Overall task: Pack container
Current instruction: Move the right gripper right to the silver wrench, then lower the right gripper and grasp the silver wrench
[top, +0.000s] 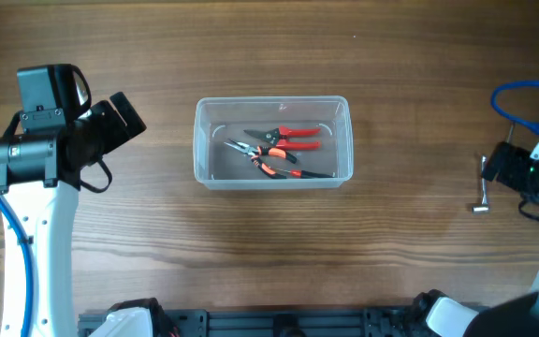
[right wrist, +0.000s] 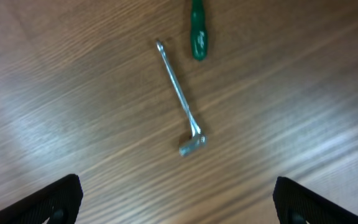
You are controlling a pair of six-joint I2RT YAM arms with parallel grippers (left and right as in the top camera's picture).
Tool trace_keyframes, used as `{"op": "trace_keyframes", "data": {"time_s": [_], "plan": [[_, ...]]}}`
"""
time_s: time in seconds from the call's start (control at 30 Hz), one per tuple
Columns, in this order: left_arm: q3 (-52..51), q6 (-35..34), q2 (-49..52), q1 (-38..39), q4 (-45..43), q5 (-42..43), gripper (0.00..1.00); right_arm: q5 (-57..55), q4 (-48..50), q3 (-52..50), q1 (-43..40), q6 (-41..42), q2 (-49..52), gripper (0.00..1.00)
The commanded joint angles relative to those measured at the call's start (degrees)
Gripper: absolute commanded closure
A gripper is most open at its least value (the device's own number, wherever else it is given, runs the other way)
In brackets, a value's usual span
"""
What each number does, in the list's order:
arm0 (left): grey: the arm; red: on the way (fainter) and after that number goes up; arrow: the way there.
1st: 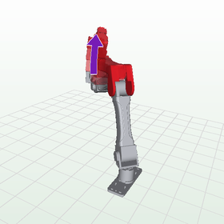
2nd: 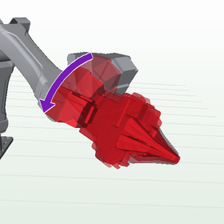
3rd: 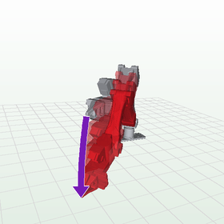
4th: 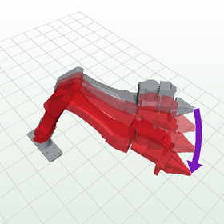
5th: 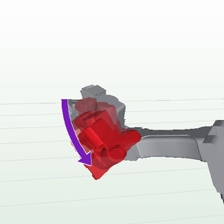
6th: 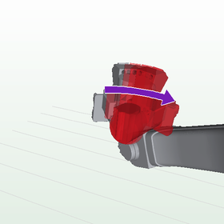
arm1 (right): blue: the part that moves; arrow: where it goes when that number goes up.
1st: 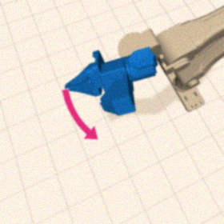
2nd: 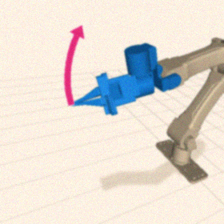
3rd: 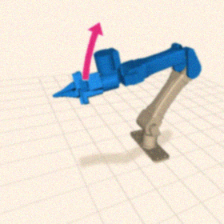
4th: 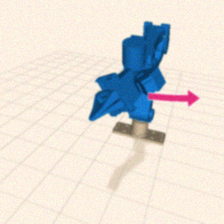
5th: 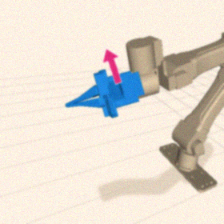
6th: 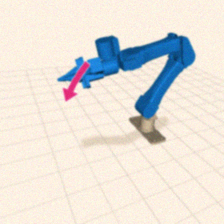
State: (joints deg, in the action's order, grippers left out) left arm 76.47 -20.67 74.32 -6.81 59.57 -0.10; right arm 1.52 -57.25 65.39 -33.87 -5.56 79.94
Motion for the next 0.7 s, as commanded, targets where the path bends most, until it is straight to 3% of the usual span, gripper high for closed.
{"op": "trace_keyframes", "data": {"time_s": [0.0,0.33,0.67], "plan": [[0.42,0.92,0.26,0.26,-0.17,0.68,0.0,1.16,2.08,-0.61,-0.24,-3.74,6.03,0.02],[0.42,0.92,0.26,0.26,-0.17,0.68,0.0,1.99,6.82,-0.61,-0.24,-4.59,22.45,0.03],[0.44,0.9,0.26,0.26,0.28,0.7,0.0,1.97,12.44,-0.63,-0.22,-4.83,28.89,0.07]]}}
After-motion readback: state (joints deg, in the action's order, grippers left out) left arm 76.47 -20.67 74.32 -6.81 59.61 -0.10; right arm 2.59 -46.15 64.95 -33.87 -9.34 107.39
